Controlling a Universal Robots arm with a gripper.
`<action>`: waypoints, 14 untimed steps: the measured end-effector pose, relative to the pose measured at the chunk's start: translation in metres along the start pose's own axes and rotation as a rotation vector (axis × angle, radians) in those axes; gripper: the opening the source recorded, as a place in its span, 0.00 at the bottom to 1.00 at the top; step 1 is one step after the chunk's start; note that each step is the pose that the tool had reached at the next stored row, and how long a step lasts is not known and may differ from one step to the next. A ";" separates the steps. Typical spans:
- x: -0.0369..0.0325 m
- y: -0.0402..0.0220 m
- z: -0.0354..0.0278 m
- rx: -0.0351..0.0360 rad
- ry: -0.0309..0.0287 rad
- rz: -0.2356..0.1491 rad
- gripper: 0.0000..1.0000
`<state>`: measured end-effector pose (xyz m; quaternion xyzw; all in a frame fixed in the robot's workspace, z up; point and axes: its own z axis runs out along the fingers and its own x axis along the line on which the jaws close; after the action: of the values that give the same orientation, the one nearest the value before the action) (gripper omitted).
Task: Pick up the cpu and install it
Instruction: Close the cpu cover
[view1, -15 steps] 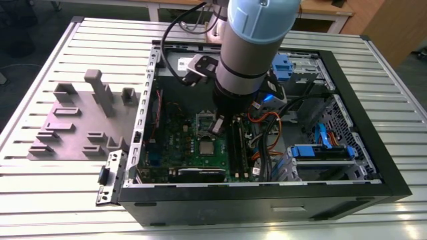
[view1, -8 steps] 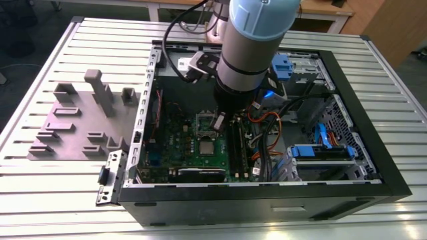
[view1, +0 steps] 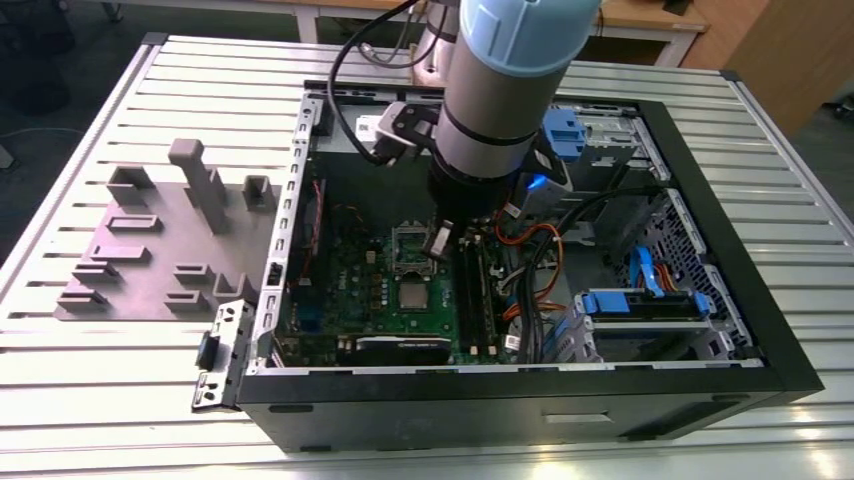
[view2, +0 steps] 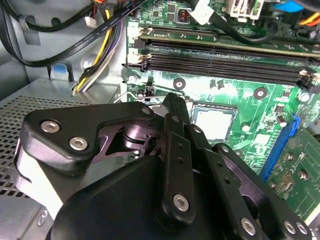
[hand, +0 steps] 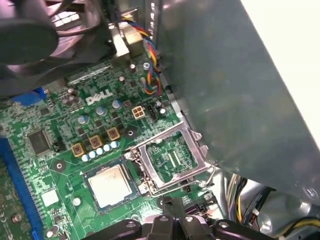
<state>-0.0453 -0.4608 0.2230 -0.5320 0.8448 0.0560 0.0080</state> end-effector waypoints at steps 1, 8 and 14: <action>-0.0007 -0.0006 0.0001 -0.0002 0.0001 -0.001 0.11; -0.0074 -0.0002 0.0014 -0.0016 -0.0022 -0.004 0.11; -0.0087 -0.0023 0.0032 -0.0257 -0.0525 -0.007 0.11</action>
<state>-0.0396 -0.4536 0.2202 -0.5332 0.8418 0.0807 0.0235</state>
